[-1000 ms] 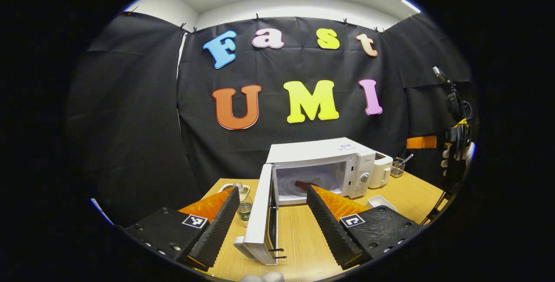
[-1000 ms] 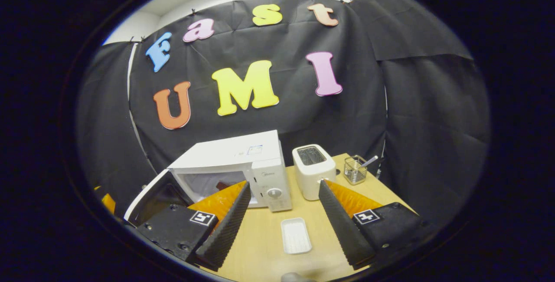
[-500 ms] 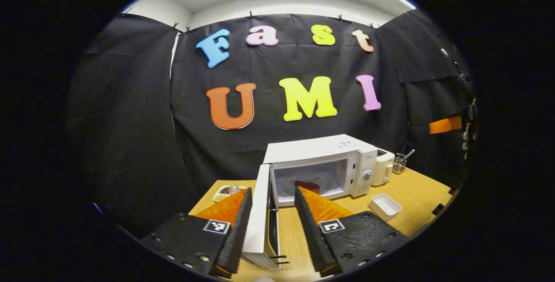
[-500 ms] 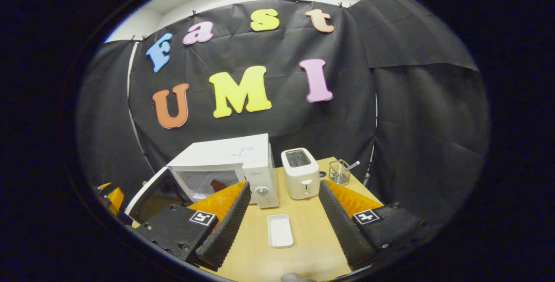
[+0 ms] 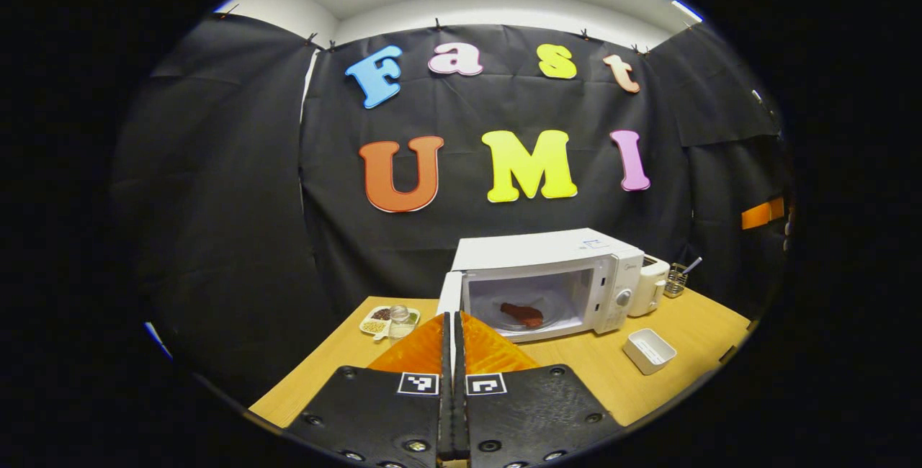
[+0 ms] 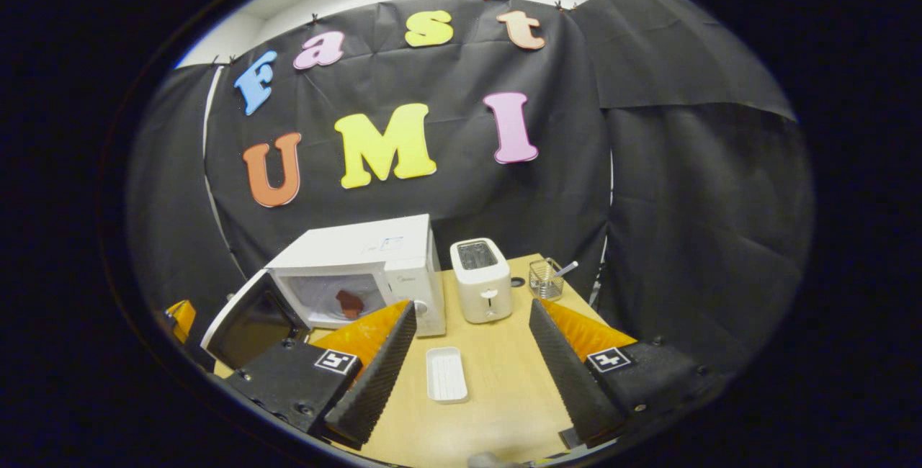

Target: Open the microwave oven with the left hand, put the food in, and close the microwave oven.

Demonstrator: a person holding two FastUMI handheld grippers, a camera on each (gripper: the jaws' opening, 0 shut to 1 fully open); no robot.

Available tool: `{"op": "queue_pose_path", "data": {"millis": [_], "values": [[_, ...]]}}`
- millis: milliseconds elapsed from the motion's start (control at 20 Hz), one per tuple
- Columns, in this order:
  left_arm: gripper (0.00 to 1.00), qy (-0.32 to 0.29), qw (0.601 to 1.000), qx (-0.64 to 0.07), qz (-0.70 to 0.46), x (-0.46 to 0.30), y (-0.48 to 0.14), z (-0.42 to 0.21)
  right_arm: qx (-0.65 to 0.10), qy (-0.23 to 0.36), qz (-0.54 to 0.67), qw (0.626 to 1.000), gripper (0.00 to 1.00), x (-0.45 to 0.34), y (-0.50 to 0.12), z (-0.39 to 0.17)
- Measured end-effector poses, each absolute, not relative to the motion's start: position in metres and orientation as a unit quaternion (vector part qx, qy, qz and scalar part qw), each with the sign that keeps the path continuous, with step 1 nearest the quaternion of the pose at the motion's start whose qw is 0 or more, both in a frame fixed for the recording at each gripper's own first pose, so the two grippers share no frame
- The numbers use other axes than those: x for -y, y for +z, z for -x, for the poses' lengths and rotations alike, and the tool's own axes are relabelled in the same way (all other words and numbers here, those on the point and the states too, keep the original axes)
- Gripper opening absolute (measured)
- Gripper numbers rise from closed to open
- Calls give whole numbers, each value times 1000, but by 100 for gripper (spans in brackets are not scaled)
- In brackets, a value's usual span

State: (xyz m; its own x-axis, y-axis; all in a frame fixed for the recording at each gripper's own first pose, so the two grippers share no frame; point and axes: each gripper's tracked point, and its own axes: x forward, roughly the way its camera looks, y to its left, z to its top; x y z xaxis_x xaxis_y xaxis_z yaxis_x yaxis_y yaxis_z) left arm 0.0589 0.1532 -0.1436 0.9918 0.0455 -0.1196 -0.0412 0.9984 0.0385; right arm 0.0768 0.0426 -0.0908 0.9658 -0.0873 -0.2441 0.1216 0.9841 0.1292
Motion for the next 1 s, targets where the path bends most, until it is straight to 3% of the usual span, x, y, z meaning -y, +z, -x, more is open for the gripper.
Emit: {"op": "queue_pose_path", "data": {"millis": [400,1000], "values": [[0,78,991,-103,-32,-221,-202,-54,-134,-68,-76,986,100,-34,-93,-65],[0,19,992,-124,-21,-168,-237,-53,-163,-74,-87,980,100,-27,-110,-49]]}}
